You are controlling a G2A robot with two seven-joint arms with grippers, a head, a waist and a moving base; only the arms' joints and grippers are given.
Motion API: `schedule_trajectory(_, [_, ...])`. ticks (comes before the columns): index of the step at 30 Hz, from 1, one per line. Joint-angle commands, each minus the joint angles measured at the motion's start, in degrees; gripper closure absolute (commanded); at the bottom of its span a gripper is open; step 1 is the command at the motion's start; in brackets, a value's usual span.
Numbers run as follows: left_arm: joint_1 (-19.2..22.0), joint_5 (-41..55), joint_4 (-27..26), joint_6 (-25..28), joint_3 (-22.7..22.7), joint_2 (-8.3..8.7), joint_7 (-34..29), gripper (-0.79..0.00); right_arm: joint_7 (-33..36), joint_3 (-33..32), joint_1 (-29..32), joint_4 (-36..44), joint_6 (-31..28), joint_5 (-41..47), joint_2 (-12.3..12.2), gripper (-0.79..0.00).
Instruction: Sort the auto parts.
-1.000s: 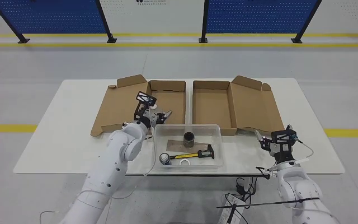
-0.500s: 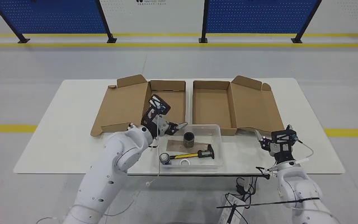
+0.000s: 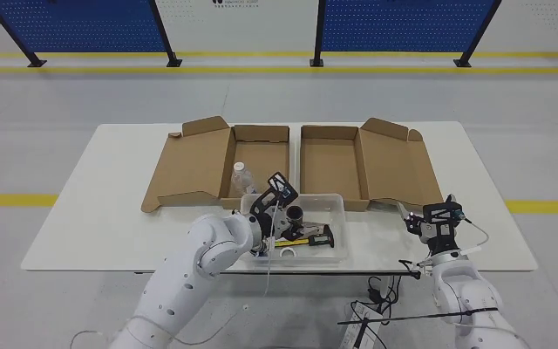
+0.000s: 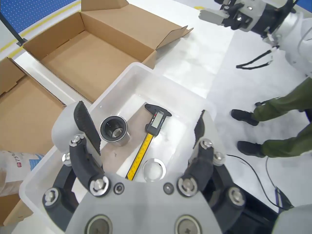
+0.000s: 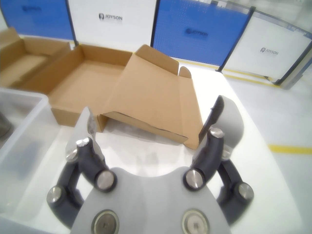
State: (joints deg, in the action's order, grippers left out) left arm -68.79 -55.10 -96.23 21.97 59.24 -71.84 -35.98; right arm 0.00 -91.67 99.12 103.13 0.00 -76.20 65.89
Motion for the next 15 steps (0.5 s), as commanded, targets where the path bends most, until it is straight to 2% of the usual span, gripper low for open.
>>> schedule_trajectory(1, [0.2,3.1,0.8,-3.4,-0.1,-0.28,-0.9,-0.785,0.0,0.0,0.0,0.0,0.0,0.0,0.0,-0.785])
schedule_trajectory(15, [0.8,3.8,0.8,-4.1,-0.5,-0.37,-2.3,-0.785,0.0,0.0,0.0,0.0,0.0,0.0,0.0,-0.785])
